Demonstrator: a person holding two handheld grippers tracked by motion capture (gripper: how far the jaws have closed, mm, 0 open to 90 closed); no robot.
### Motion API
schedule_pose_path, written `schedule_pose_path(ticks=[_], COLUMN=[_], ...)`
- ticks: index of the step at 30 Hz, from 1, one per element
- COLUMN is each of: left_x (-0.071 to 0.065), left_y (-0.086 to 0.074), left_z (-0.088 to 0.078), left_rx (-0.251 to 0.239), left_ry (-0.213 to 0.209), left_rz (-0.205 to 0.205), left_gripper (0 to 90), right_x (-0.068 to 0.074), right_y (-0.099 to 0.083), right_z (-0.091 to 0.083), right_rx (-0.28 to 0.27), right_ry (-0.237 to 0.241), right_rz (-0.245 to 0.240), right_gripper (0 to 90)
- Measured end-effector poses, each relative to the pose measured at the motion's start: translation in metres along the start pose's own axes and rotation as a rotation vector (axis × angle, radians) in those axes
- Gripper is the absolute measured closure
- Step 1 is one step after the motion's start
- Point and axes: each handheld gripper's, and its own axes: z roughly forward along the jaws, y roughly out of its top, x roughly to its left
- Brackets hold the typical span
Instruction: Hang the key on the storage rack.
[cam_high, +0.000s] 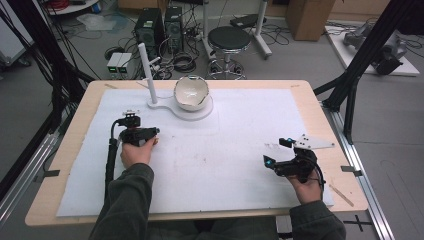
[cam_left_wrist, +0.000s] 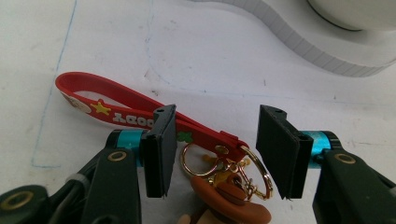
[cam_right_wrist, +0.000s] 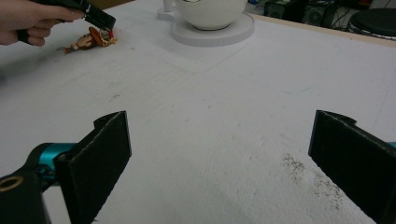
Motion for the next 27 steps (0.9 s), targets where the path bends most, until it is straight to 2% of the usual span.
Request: schedule_pose_path(ticks=[9,16,20,27], left_x=[0.000,-0.003,-0.004,-0.005], left_y=[0.001,0.002,0.001,-0.001], left_z=[0.007,0.008,0.011,0.014], left_rx=[-0.015,-0.036,-0.020,-0.007], left_ry=[0.026,0.046,0.076,0.084], left_rz=[-0.026,-0.040,-0.046,-0.049], left_gripper=[51.4,49.8,49.4,48.9], right_x=[0.000,0.001,0.001,0.001], right_y=[0.000,0.000,0.000,0.000], right_z=[0.000,0.001,0.001,0.000], right_rx=[-0.001,0.003,0.003,0.003], right_ry=[0.000,0.002,0.001,0.004], right_rz=[-0.002,-0.004,-0.009,-0.011], right_gripper=[5.1,5.2,5.1,5.2])
